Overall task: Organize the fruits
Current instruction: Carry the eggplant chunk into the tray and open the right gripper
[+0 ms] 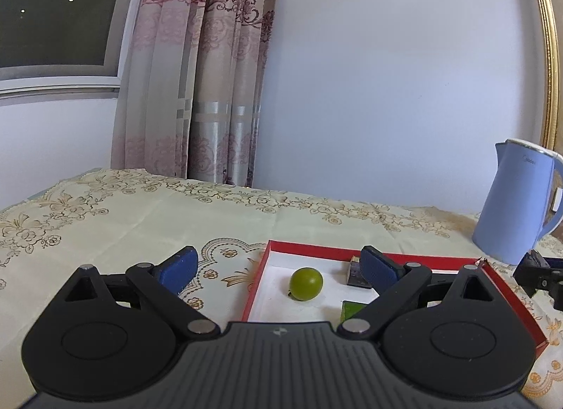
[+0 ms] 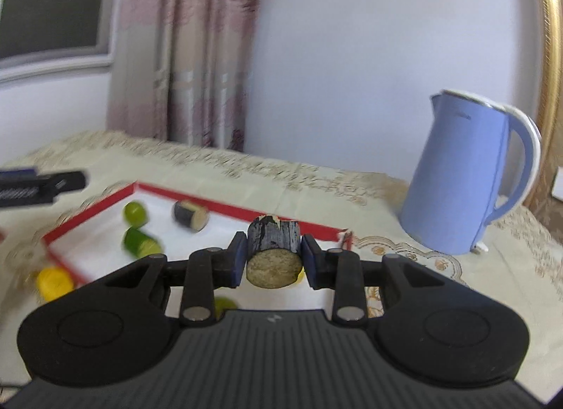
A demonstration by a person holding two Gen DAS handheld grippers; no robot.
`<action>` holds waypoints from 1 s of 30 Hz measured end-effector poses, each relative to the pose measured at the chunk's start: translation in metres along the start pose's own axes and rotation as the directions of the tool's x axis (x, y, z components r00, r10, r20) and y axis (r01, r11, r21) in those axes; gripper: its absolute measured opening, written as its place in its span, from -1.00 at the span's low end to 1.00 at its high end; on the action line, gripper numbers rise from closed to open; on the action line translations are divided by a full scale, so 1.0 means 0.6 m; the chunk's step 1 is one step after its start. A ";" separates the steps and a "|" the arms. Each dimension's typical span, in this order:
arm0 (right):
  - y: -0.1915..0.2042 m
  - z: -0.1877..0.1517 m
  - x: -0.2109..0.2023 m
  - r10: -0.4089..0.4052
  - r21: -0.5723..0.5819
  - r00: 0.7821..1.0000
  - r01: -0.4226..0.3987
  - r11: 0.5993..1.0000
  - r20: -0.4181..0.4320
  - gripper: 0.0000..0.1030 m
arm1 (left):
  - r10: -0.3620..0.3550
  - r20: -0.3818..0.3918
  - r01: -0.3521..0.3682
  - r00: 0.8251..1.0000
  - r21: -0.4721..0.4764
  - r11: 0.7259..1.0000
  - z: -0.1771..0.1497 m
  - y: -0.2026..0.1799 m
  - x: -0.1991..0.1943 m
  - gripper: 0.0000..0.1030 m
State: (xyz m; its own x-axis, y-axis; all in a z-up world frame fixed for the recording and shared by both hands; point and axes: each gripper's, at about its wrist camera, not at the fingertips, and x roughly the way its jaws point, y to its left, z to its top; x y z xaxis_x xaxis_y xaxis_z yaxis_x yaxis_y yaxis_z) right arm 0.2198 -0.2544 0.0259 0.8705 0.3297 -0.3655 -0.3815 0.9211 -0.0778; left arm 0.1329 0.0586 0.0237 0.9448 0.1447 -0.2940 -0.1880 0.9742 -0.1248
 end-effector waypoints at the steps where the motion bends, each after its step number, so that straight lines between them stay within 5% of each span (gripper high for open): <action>1: -0.004 -0.005 0.005 -0.003 0.006 1.000 0.003 1.000 -0.009 -0.39 | 0.000 0.000 0.000 1.000 0.003 1.000 0.000 -0.001 0.000 0.92; 13: -0.022 -0.027 0.048 -0.012 0.060 0.998 0.016 0.998 -0.062 -0.39 | 0.039 0.004 -0.039 0.999 0.084 0.996 -0.003 -0.023 -0.002 0.92; 30: -0.025 -0.042 0.075 -0.032 0.068 0.994 0.039 0.997 -0.102 -0.39 | 0.025 -0.029 -0.024 0.999 0.056 0.998 -0.004 -0.019 -0.002 0.92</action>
State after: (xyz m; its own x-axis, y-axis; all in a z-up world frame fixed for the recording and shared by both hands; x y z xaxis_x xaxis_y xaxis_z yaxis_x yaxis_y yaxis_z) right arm 0.2568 -0.2585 -0.0129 0.8458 0.2770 -0.4559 -0.3251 0.9452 -0.0289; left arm 0.1334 0.0468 0.0229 0.9316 0.1642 -0.3243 -0.1951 0.9786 -0.0649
